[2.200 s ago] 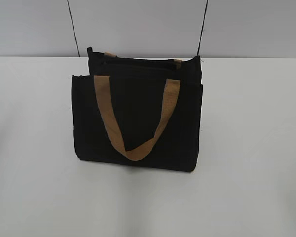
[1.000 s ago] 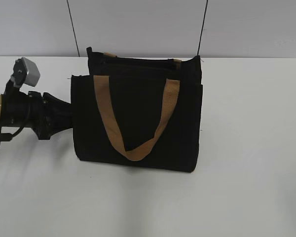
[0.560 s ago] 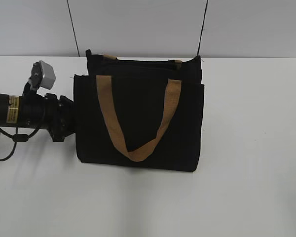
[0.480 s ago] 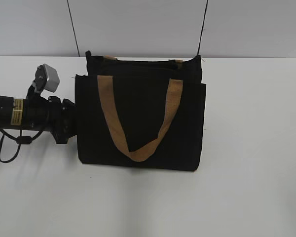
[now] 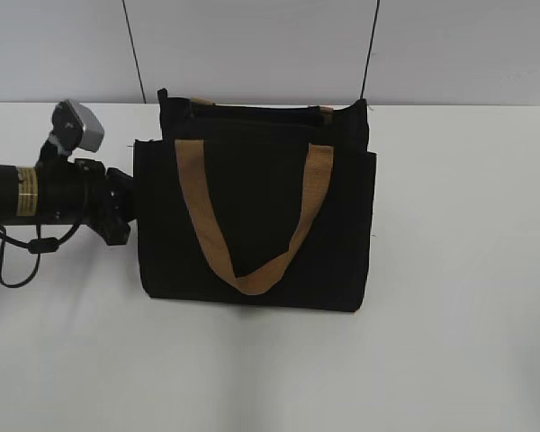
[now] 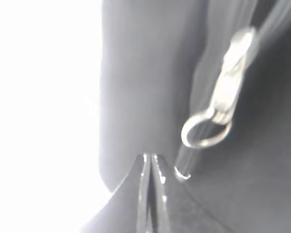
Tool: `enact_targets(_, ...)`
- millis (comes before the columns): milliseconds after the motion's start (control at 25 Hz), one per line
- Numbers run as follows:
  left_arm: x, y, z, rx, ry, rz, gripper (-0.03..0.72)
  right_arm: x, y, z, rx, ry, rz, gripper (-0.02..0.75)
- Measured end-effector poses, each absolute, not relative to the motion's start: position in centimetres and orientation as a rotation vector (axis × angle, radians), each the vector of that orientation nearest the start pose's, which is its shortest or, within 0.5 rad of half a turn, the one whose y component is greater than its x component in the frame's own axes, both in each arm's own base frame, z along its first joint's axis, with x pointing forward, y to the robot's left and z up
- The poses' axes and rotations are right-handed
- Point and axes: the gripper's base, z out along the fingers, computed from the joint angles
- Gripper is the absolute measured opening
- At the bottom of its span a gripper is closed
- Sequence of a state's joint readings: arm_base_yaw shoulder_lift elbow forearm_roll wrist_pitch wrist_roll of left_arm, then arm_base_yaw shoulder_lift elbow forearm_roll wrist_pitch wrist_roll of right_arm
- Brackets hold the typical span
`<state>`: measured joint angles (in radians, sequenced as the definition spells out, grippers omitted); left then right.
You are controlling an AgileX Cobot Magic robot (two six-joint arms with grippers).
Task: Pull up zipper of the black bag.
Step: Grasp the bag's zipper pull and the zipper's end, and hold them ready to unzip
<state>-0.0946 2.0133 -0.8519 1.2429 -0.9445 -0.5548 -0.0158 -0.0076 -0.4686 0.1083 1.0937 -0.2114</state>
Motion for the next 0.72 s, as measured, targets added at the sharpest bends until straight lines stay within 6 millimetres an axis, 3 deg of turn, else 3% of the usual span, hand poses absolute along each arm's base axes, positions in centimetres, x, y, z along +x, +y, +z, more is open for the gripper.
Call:
enact_targets(240, 31.8, -9.1, 15.1, 0.961, 1.813, -0.548, -0.013, -0.4, 0.9, 26.6, -0.21, 2.085, -0.006, 0.576)
enact_targets(560, 31.1, -9.1, 14.7, 1.028, 1.824, -0.54, -0.001, -0.4, 0.9, 26.6, -0.21, 2.085, -0.006, 0.576)
enact_targets(640, 31.1, -9.3, 14.3, 1.029, 1.823, -0.57, 0.078, -0.4, 0.9, 26.6, -0.21, 2.085, -0.006, 0.576)
enact_targets(720, 31.1, -9.4, 13.5, 1.03, 1.825, -0.609, 0.244, -0.4, 0.9, 26.6, -0.21, 2.085, -0.006, 0.576)
